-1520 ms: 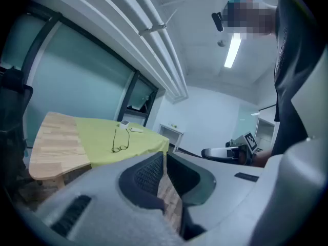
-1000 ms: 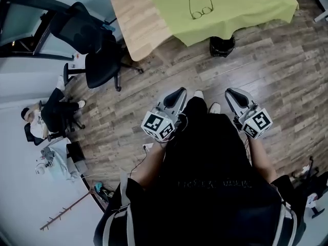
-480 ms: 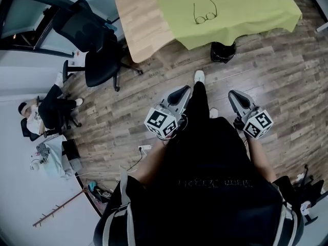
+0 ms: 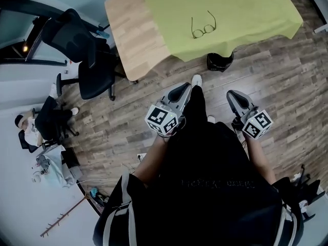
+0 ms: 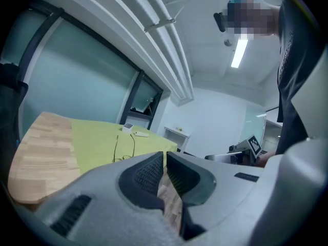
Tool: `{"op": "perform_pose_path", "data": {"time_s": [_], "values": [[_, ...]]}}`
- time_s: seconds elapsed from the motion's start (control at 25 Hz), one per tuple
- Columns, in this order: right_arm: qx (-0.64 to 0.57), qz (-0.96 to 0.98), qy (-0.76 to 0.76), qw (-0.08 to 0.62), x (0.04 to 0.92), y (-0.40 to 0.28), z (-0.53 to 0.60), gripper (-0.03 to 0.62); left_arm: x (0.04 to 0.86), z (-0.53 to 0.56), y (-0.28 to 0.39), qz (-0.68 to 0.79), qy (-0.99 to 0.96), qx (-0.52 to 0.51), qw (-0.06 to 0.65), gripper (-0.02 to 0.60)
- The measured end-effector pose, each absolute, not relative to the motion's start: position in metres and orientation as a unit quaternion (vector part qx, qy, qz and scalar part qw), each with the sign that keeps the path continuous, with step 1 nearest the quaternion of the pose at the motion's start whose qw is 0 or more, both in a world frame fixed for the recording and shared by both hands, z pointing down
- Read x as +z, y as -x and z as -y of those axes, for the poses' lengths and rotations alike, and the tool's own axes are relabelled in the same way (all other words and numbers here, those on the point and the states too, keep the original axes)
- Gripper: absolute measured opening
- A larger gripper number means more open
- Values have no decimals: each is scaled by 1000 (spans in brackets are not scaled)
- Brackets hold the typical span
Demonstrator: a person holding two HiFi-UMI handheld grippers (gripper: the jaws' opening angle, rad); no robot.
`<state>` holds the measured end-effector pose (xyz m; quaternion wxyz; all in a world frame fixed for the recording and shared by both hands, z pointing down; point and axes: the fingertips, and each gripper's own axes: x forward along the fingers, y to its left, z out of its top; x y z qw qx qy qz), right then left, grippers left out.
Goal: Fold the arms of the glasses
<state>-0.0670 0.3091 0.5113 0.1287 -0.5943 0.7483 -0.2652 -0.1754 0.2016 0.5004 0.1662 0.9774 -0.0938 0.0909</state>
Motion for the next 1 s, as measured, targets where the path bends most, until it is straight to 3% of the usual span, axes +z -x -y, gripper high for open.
{"op": "perform_pose_path", "data": {"time_s": [0.8,1.0], "values": [[-302,-744,591,79,505,-14,-105,35,535,-17,88,68,-959,162,222,34],[-288,-744,602,31,511,-32,-68,35,546,5,68,46,-955,171,237,34]]}}
